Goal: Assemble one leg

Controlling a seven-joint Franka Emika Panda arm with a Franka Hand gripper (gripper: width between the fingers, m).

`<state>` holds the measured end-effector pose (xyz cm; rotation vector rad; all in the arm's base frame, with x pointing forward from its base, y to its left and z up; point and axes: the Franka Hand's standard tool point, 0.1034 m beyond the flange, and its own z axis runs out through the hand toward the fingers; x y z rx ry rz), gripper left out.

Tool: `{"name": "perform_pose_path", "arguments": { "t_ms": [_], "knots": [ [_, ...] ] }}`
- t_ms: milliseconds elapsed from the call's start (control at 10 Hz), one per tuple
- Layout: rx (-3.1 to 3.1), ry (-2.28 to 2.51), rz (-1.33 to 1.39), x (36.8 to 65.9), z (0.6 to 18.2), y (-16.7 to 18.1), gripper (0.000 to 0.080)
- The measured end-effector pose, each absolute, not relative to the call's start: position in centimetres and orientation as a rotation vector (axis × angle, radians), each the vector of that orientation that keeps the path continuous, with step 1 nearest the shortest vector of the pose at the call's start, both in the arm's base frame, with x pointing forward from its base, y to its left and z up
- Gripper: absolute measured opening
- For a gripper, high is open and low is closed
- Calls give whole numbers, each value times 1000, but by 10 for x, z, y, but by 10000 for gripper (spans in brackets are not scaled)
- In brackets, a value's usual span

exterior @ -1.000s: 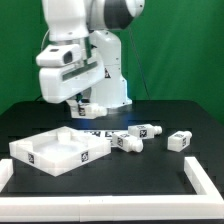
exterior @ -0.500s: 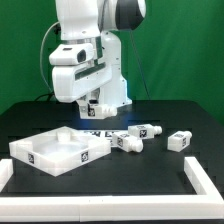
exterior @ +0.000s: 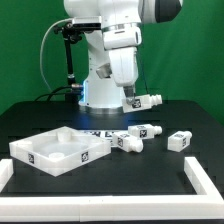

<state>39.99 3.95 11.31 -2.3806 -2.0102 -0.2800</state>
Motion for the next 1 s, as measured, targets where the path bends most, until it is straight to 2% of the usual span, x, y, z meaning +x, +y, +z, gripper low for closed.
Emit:
{"name": "perform_pose_path", "arguments": {
  "t_ms": [300, 500, 700, 1000],
  "knots": [
    [-2379, -2013, -281, 400, 112, 41, 284],
    [-2353, -2052, -319, 399, 120, 76, 284],
    [-2300, -2105, -348, 398, 125, 89, 284],
    [-2227, -2219, -413, 397, 147, 121, 284]
  ]
}}
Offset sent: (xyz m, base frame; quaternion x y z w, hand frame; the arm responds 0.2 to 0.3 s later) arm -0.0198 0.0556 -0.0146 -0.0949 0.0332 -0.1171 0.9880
